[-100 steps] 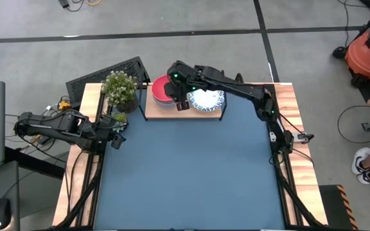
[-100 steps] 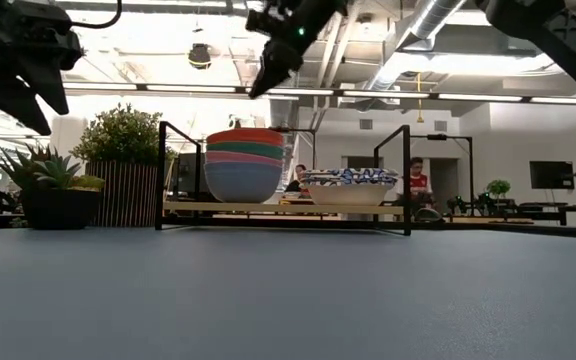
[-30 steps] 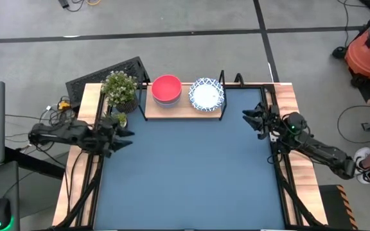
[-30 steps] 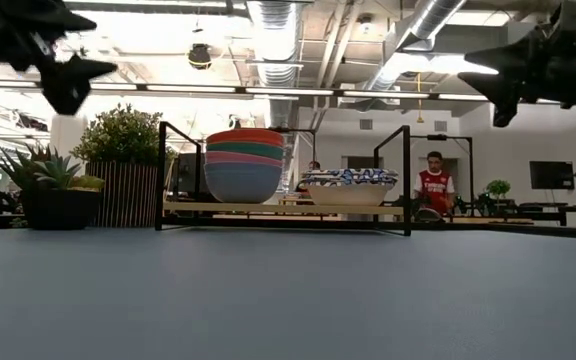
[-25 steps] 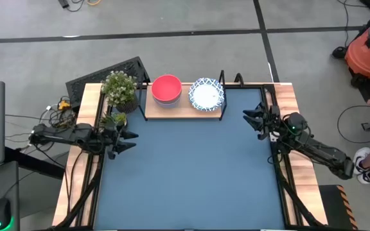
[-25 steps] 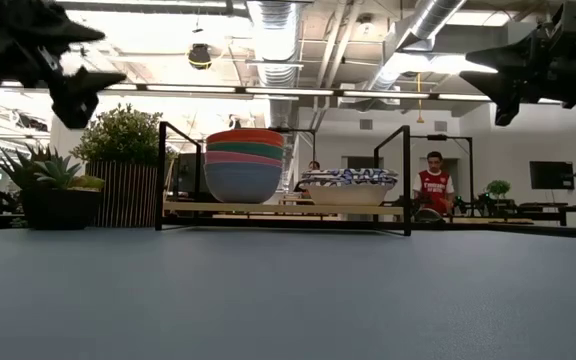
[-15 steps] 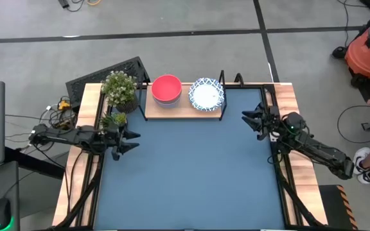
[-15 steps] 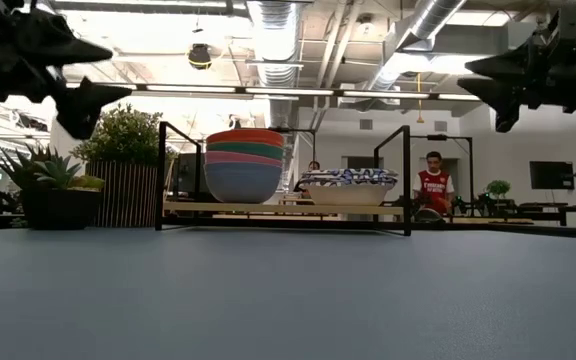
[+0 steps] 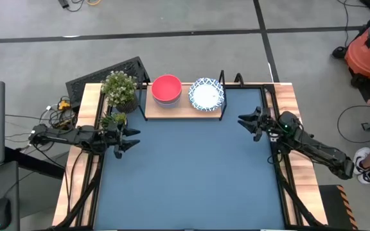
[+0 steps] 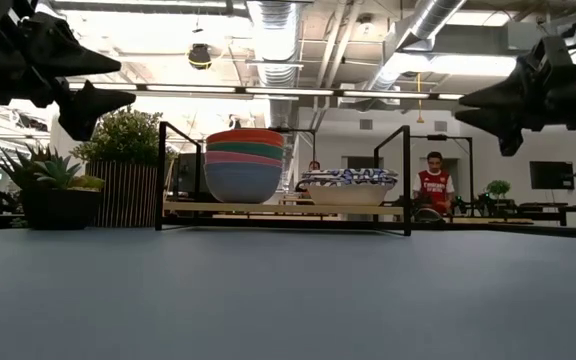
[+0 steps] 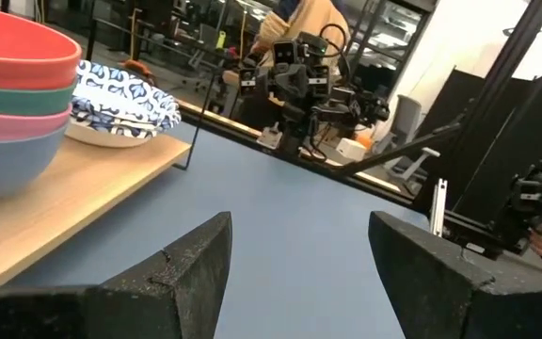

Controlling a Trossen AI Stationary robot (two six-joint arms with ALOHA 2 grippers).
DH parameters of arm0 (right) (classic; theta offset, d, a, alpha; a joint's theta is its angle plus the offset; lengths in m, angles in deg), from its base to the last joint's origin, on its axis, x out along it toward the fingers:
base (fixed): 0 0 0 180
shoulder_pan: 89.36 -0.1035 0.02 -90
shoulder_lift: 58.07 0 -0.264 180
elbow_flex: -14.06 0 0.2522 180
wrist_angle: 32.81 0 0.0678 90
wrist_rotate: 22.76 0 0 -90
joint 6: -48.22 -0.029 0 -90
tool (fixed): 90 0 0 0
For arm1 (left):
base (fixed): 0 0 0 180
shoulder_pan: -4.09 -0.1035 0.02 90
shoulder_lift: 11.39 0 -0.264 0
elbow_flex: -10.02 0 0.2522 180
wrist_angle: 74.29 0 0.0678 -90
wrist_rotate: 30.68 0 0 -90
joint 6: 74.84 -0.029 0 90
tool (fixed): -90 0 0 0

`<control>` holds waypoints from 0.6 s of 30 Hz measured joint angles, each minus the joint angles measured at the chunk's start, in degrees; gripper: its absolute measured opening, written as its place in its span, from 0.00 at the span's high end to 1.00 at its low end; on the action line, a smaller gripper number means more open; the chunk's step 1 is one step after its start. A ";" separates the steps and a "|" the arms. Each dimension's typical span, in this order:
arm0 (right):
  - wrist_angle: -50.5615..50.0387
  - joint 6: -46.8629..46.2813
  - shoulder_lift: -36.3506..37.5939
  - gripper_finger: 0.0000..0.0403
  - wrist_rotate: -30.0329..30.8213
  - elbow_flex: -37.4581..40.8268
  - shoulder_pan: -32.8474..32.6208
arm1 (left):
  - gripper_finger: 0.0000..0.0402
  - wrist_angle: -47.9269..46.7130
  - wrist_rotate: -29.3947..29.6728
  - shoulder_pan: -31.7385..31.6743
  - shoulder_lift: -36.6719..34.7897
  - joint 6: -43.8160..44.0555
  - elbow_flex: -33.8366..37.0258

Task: Place and stack bowls onto a shelf
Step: Return to Home Position

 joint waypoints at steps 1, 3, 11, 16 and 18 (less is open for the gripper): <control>-0.02 0.48 -0.22 0.58 0.02 0.00 0.00 | 0.41 0.00 0.01 0.00 0.00 0.00 0.00; -0.17 1.39 -0.27 0.58 0.02 0.02 0.00 | 0.41 0.00 0.09 0.00 0.00 -0.02 0.00; -0.51 3.88 -0.29 0.58 0.79 0.02 0.00 | 0.41 0.02 1.40 -0.04 0.00 -0.46 0.02; -0.61 3.92 -0.29 0.58 0.94 0.04 0.00 | 0.41 0.02 1.28 -0.04 0.00 -0.03 0.04; -0.66 3.92 -0.29 0.58 0.94 0.04 0.00 | 0.41 0.02 0.26 -0.04 0.00 0.31 0.04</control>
